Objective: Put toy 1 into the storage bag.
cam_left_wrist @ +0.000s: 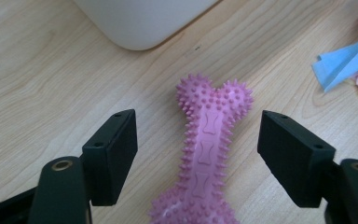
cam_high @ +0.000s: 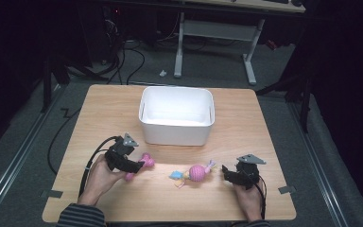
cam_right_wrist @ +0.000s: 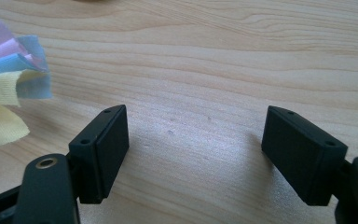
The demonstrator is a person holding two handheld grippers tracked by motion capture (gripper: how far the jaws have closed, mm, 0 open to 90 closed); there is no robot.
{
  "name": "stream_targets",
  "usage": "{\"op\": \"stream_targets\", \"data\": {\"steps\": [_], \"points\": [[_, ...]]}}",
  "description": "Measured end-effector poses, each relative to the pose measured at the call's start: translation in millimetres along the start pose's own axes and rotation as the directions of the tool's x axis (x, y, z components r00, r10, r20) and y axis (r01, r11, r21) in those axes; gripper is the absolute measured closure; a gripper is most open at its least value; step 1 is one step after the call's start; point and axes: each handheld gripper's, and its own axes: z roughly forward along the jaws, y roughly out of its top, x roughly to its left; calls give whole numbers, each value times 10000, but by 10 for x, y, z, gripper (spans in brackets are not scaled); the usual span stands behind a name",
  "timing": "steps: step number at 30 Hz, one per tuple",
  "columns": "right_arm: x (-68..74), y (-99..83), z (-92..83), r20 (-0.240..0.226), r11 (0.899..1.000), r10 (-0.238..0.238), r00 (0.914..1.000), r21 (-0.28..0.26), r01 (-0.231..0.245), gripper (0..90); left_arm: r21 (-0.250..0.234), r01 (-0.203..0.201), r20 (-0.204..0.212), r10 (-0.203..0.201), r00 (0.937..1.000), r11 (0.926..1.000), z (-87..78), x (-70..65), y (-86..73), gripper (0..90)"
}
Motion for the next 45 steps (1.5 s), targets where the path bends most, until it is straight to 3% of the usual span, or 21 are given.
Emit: {"op": "stream_targets", "data": {"steps": [8, 25, 36, 45], "points": [[0, -1, -1, -12, 10000, -16, 10000, 2, 16, 231, 723, -234, 33, 232, 9997, 9971, 217, -8, 50, 301], [1, -1, -1, -12, 10000, -6, 10000, 7, 6, 231, 1425, -605, 356, 560, 9978, 9879, 380, -28, 42, 417], [3, -1, -2, -18, 10000, -22, 10000, 9, 22, 231, 1160, -346, 720, 263, 9971, 9927, 390, -1, 3, 476], [4, -1, -2, -30, 10000, -28, 10000, 10, 28, 231, 1150, -448, 793, 358, 9962, 9924, 388, -8, -3, 524]]}}
